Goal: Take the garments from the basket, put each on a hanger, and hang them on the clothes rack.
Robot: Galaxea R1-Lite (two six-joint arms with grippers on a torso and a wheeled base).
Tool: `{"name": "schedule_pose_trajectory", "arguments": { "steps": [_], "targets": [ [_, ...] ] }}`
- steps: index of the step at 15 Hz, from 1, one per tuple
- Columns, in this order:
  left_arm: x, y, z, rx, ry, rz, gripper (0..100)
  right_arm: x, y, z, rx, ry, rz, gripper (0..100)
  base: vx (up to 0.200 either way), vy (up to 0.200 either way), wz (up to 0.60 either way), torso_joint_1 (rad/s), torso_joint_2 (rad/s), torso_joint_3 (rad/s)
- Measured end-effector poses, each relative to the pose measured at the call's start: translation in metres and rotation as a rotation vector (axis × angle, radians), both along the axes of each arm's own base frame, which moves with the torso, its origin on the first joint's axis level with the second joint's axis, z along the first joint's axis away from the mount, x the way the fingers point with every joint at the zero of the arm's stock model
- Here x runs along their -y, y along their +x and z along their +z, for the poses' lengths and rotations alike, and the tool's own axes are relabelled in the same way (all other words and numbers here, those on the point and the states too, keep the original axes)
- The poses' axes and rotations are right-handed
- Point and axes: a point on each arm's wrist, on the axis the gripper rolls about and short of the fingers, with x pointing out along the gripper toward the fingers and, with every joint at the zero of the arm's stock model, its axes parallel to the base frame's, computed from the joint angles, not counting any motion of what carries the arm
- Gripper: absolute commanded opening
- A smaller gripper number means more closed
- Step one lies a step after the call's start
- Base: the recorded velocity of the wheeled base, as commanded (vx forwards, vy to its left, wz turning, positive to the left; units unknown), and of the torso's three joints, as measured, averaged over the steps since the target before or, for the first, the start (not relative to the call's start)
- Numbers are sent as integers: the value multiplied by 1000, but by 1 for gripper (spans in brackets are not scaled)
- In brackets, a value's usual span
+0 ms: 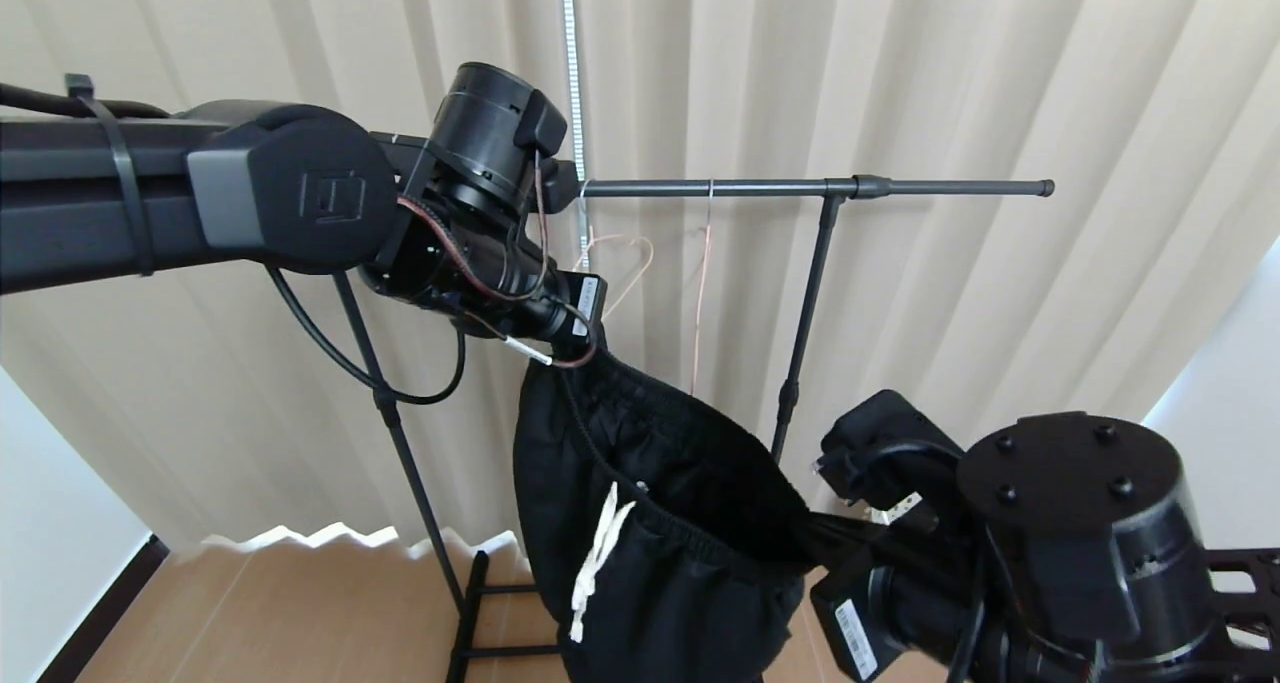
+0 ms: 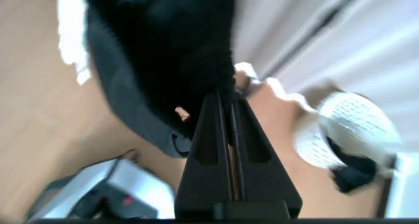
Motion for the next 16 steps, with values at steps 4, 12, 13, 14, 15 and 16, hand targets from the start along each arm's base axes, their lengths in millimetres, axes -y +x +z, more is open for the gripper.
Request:
{"name": "schedule_pose_trajectory", "arguments": {
  "steps": [4, 12, 13, 14, 15, 16],
  "targets": [
    [-24, -34, -20, -87, 128, -56, 0, 5, 57, 14, 67, 4, -184, 0, 0, 0, 0, 0, 0, 0],
    [-23, -131, -49, -248, 92, -111, 0, -74, 139, 46, 205, 155, -207, 0, 0, 0, 0, 0, 0, 0],
    [-12, -138, -47, -251, 43, -110, 0, -85, 143, 46, 212, 166, -195, 0, 0, 0, 0, 0, 0, 0],
    [-1, -141, -45, -248, -11, -104, 0, -94, 144, 43, 213, 171, -181, 0, 0, 0, 0, 0, 0, 0],
    [10, -141, -44, -247, -64, -93, 0, -102, 144, 39, 209, 172, -169, 0, 0, 0, 0, 0, 0, 0],
    [19, -141, -42, -252, -99, -83, 0, -107, 145, 35, 209, 174, -164, 0, 0, 0, 0, 0, 0, 0]
  ]
}}
